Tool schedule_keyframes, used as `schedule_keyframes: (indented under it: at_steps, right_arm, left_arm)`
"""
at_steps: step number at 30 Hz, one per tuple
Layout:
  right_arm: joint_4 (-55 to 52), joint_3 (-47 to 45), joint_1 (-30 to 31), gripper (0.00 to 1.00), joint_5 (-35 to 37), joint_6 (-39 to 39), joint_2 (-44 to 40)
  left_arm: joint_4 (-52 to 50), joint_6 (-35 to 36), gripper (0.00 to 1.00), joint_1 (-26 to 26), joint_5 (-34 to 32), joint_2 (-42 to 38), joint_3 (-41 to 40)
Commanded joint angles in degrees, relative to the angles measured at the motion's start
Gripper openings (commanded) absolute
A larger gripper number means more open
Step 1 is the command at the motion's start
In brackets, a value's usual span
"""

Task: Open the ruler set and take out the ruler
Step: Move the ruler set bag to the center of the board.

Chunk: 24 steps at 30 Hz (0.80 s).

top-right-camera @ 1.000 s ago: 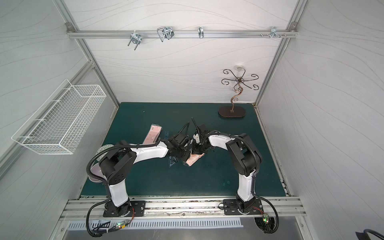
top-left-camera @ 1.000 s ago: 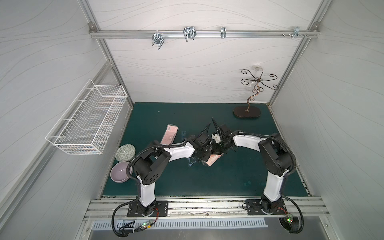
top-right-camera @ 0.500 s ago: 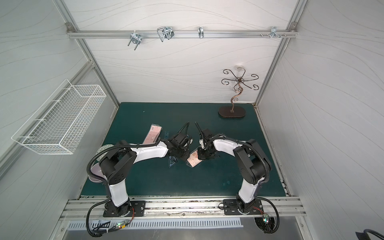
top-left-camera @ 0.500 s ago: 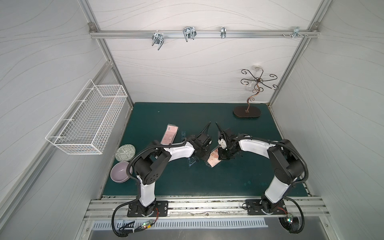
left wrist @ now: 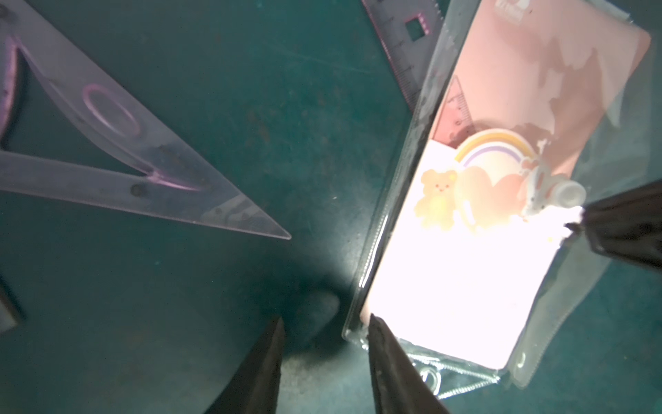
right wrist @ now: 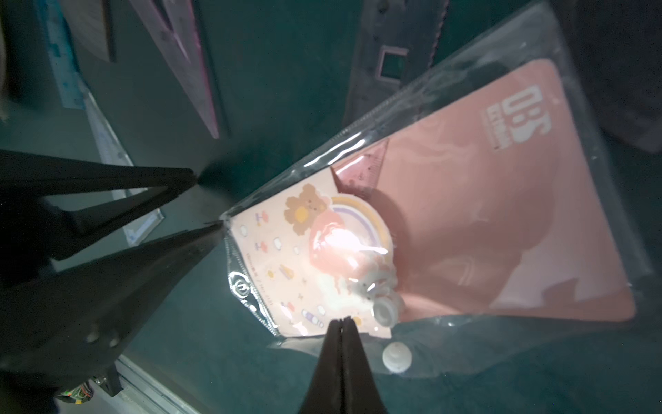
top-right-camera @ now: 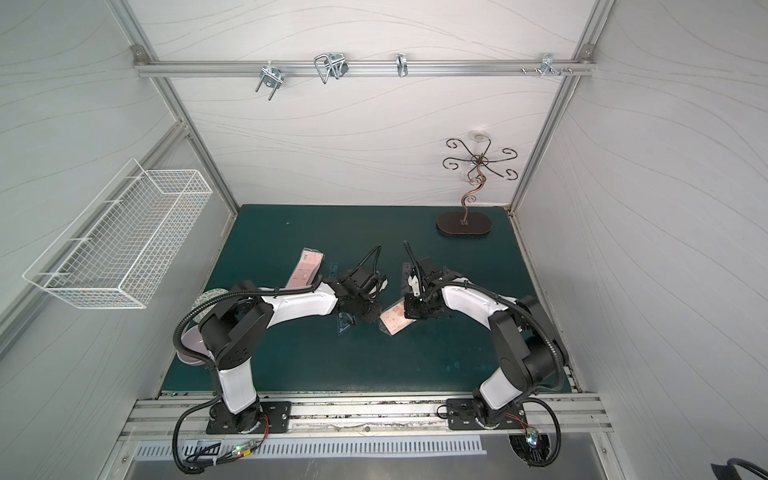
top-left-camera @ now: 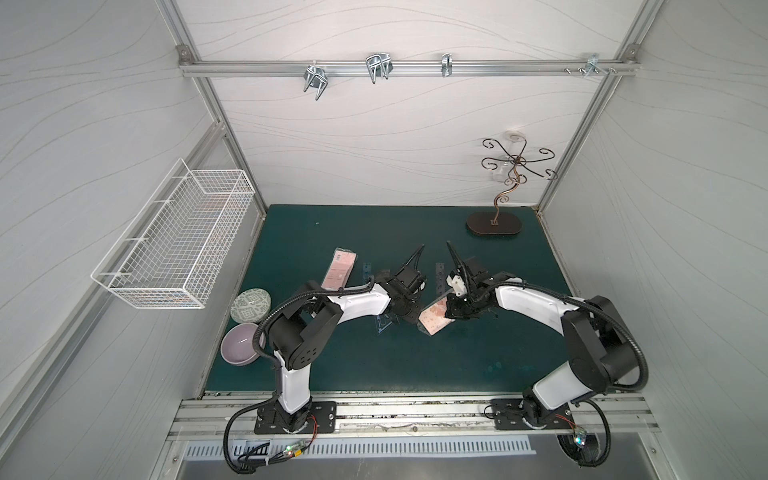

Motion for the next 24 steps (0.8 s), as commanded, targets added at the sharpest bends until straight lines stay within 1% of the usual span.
schedule_keyframes:
  at_steps: [1, 7, 11, 15, 18, 21, 22, 23, 24]
  right_arm:
    - [-0.6, -2.0, -0.6, 0.00, 0.1, -0.1, -1.8]
    - [2.0, -5.6, -3.3, 0.00, -0.8, -0.3, 1.9]
    - [1.8, -7.2, -4.0, 0.00, -0.8, 0.1, 1.0]
    - [2.7, -9.1, -4.3, 0.00, -0.4, 1.0, -0.4]
    - [3.9, -9.9, -4.8, 0.00, -1.4, 1.2, 0.9]
    - [6.4, -11.3, -6.0, 0.00, -2.8, 2.1, 0.3]
    - [7.1, -11.9, -6.6, 0.00, -3.5, 2.7, -0.5]
    - [7.8, -12.5, -7.3, 0.00, -4.1, 3.1, -1.3]
    - [9.0, -13.2, -8.2, 0.00, -5.3, 3.9, -2.2]
  left_arm:
    - [-0.1, 0.5, 0.43, -0.2, 0.8, 0.3, 2.8]
    - [-0.7, 1.1, 0.43, -0.6, 0.8, 0.0, 4.0]
    - [-2.4, 1.6, 0.43, -1.0, 0.2, 0.2, 5.8]
    - [-2.8, 2.4, 0.45, -1.5, 0.9, 0.9, 7.5]
    - [-3.1, 3.7, 0.52, -2.6, 2.5, 1.4, 9.4]
    - [-6.4, 4.8, 0.69, -4.6, 2.7, 3.6, 13.2]
    - [-7.7, 5.4, 0.72, -5.3, 2.3, 4.6, 14.3]
    - [-8.3, 5.6, 0.77, -5.7, 1.9, 5.2, 14.7]
    - [-8.4, 5.7, 0.84, -6.1, 1.7, 5.7, 14.5]
